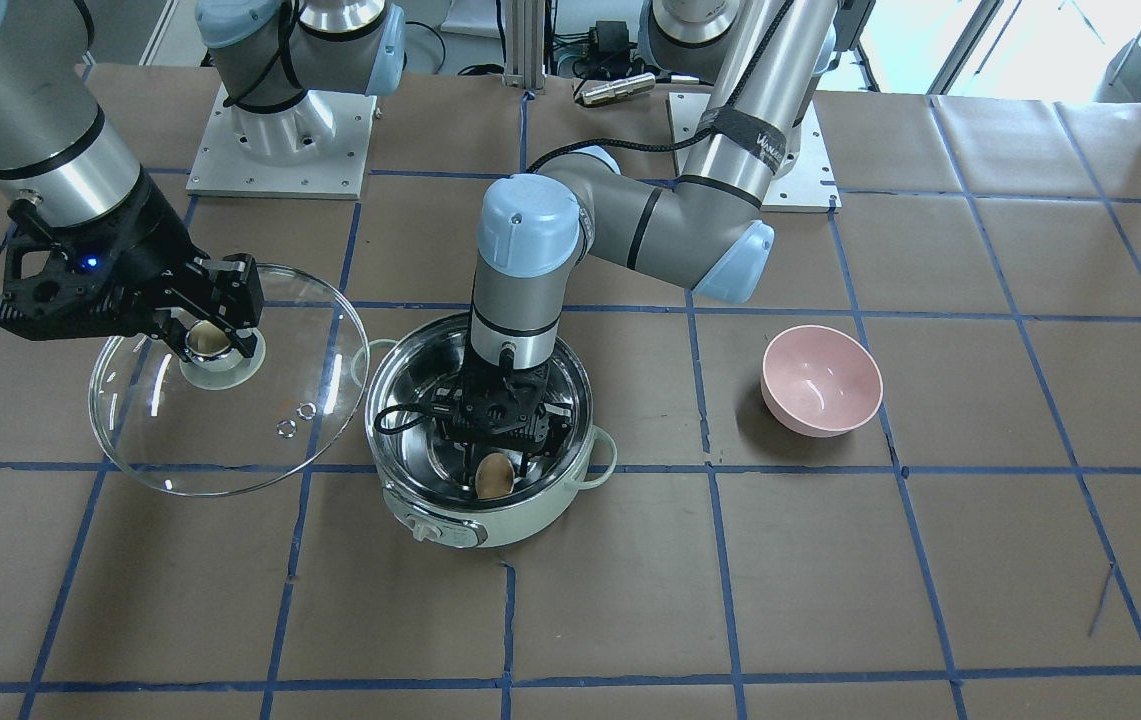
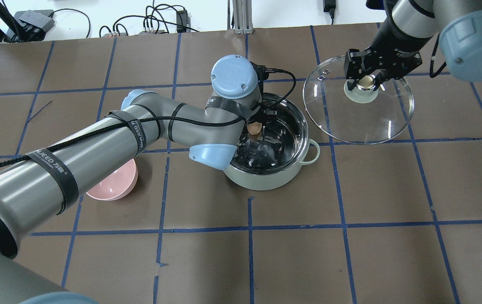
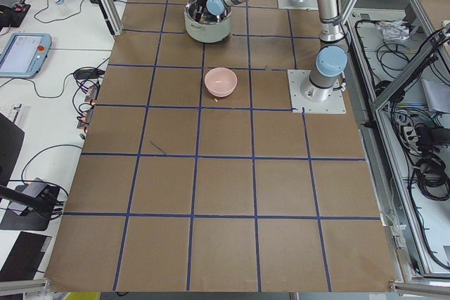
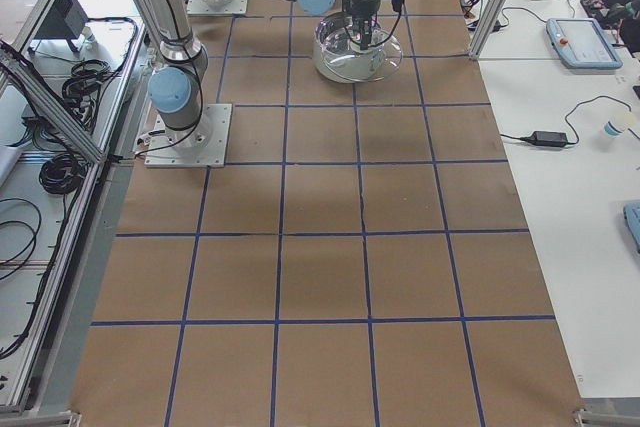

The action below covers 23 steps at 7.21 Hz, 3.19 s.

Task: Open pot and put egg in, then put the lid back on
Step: 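Lower the egg into the pot and open the left gripper, then raise the left gripper away while the right gripper carries the lid over the pot, then lower the glass lid onto the pot with the right gripper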

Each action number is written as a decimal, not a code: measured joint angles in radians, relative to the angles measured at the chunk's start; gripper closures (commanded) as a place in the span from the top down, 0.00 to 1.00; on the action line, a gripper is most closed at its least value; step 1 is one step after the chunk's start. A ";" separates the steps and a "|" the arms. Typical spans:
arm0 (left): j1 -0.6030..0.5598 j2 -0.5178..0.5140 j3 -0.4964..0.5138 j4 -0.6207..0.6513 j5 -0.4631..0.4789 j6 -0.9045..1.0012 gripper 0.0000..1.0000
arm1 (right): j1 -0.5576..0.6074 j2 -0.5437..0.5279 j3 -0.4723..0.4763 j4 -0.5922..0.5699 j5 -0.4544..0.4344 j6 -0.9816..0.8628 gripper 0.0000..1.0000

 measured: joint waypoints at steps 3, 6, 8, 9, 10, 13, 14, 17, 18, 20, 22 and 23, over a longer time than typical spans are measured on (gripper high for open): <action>0.000 0.042 0.012 -0.003 0.000 0.008 0.84 | 0.000 -0.001 0.001 0.004 0.000 0.001 0.36; 0.021 0.136 0.017 -0.117 0.001 0.009 0.87 | 0.019 -0.014 0.021 0.008 0.011 0.036 0.36; 0.094 0.220 0.019 -0.300 -0.005 0.020 0.87 | 0.065 -0.012 0.031 0.000 0.012 0.090 0.36; 0.139 0.262 0.019 -0.397 -0.008 0.037 0.87 | 0.092 -0.007 0.032 -0.004 0.011 0.127 0.36; 0.187 0.301 0.020 -0.481 -0.009 0.078 0.88 | 0.122 0.001 0.033 -0.015 0.012 0.161 0.36; 0.319 0.412 0.024 -0.680 -0.010 0.199 0.89 | 0.238 0.053 0.032 -0.120 0.006 0.335 0.36; 0.348 0.435 0.036 -0.738 -0.009 0.222 0.91 | 0.275 0.071 0.031 -0.159 0.002 0.389 0.36; 0.384 0.443 0.162 -0.929 -0.003 0.253 0.95 | 0.369 0.142 0.031 -0.267 -0.010 0.529 0.36; 0.382 0.444 0.172 -0.953 0.001 0.254 0.99 | 0.393 0.162 0.031 -0.287 -0.022 0.557 0.36; 0.378 0.447 0.163 -0.956 0.003 0.256 1.00 | 0.411 0.181 0.032 -0.302 -0.033 0.570 0.36; 0.376 0.448 0.156 -0.953 0.003 0.257 1.00 | 0.413 0.189 0.033 -0.305 -0.049 0.561 0.37; 0.376 0.449 0.155 -0.951 0.003 0.258 1.00 | 0.412 0.190 0.033 -0.305 -0.055 0.551 0.37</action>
